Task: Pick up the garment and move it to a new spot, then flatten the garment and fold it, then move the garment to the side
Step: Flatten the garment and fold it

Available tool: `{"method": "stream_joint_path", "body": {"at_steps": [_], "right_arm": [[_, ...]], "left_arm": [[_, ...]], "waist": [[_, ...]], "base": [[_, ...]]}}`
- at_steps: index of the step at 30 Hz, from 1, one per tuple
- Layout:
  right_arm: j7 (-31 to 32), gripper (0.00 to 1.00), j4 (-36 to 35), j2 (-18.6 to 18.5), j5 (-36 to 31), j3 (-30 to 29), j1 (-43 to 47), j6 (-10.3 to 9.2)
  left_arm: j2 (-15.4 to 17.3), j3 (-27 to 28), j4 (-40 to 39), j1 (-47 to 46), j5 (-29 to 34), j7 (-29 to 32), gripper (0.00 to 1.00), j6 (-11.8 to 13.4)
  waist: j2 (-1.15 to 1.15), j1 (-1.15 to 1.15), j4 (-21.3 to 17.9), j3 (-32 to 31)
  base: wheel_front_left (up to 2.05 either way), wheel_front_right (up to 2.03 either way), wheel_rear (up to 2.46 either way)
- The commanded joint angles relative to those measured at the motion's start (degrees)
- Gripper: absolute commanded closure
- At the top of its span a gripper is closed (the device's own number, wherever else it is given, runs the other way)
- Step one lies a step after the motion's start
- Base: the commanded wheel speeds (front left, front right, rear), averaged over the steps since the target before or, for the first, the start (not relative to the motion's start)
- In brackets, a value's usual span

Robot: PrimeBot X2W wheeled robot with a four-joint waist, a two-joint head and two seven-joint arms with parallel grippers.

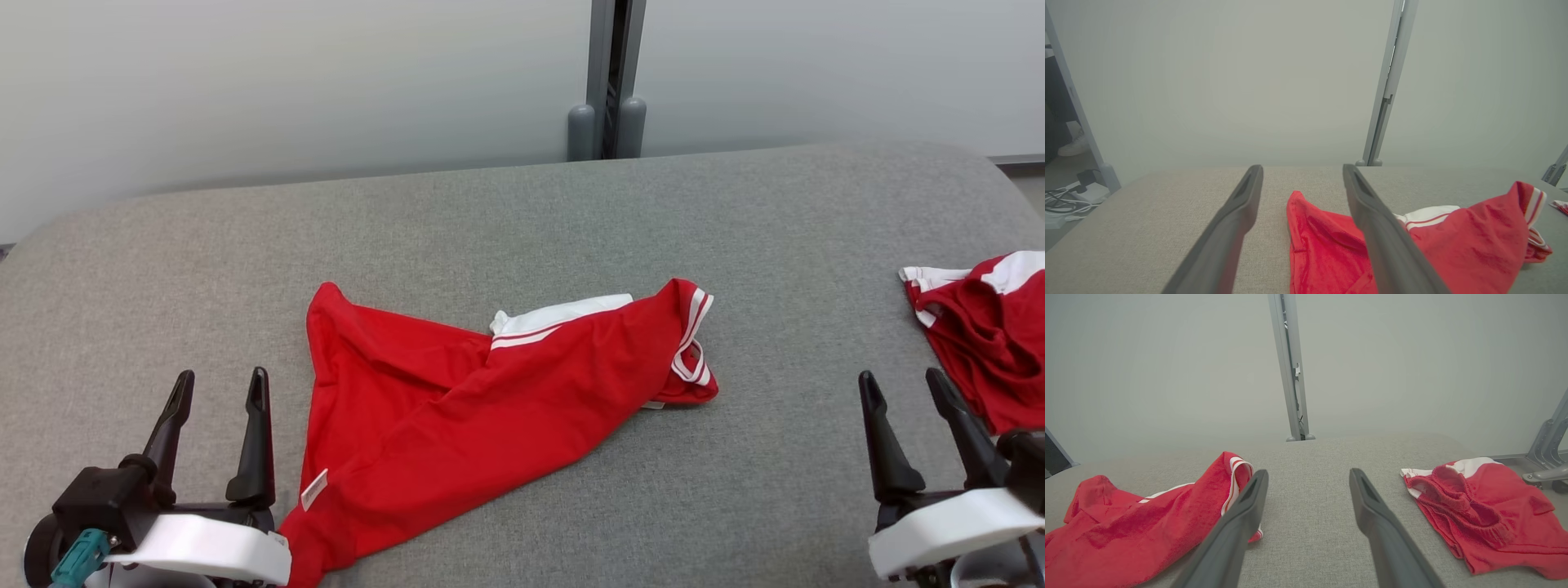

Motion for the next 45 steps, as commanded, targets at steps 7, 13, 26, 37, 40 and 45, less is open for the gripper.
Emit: {"method": "stream_joint_path", "body": {"at_steps": [7, 13, 26, 37, 40, 45], "right_arm": [[0.4, 0.0, 2.9, -4.0, 3.2, -1.6, -7.5, -0.02], [4.0, 0.0, 8.4, -11.7, 7.5, 3.6, -17.9, -0.02], [11.5, 0.0, 15.2, -23.0, 16.8, 29.4, -31.0, -0.03], [10.1, 1.0, 15.6, -27.3, 21.9, 36.4, -38.9, -0.03], [7.5, 1.0, 13.7, -27.3, 20.7, 37.6, -40.5, -0.03], [4.3, 1.0, 7.1, -28.3, 15.7, 39.4, -36.4, -0.03]], "left_arm": [[-0.2, -0.8, -1.0, -3.1, 0.8, -0.3, 0.0, -0.1], [-1.0, -2.3, -0.2, -6.6, 1.2, -0.9, 0.0, -1.3], [-2.7, -4.2, 3.1, -11.1, 1.3, -2.6, 0.0, -2.8], [-3.0, -4.2, 5.5, -13.2, 0.9, -3.9, 0.0, -3.5], [-2.8, -3.9, 5.8, -13.3, 0.8, -4.2, 0.0, -3.3], [-2.8, -3.5, 5.6, -13.1, 0.7, -4.6, 0.0, -3.2]], "waist": [[0.0, 0.0, 1.6, 4.3], [0.0, 0.0, 4.2, 8.4], [0.0, 0.0, 6.9, 12.4], [0.0, 0.0, 6.6, 12.6], [0.0, 0.0, 5.8, 12.5], [0.0, 0.0, 4.2, 12.6]], "base": [[0.0, 0.0, 0.0], [0.0, 0.0, 0.0], [0.0, 0.0, 0.0], [0.0, 0.0, 0.0], [0.0, 0.0, 0.0], [0.0, 0.0, 0.0]]}}
